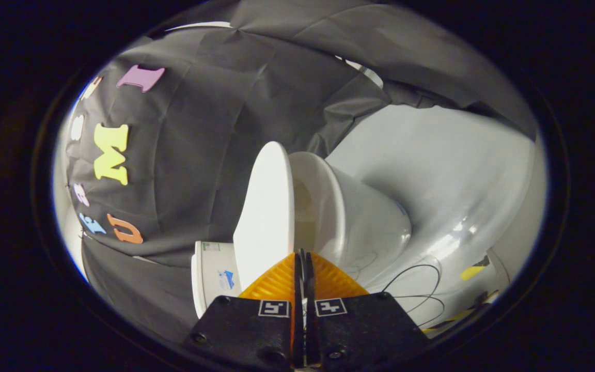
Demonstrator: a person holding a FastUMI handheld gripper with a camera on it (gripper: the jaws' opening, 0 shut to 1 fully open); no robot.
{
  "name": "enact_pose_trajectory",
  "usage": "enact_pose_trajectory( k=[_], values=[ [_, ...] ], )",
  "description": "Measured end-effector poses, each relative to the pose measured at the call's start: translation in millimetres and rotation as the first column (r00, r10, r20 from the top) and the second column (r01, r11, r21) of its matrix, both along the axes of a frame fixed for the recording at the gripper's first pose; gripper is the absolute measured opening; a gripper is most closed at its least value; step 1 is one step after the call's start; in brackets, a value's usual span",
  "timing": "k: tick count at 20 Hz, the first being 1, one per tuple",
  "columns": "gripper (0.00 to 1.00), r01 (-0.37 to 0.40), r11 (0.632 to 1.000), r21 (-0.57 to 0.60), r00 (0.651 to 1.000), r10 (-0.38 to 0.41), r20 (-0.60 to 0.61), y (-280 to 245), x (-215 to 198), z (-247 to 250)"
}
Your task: Open the toilet lid.
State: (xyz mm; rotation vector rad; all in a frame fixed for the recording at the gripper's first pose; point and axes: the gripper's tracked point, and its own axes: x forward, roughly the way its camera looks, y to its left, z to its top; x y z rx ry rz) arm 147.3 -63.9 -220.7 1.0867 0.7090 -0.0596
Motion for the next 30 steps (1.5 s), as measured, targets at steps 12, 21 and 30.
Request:
enact_pose_trajectory(
  k=[12,21,30],
  values=[
    [0.05,-0.089,0.984,-0.152,0.989,0.106,0.106,46.0,3.1,92.2],
    [0.05,-0.150,0.928,-0.340,0.973,0.200,0.118,91.8,3.9,144.0],
    [0.06,-0.158,0.873,-0.462,0.969,0.228,0.098,132.5,5.7,180.3]
  ],
)
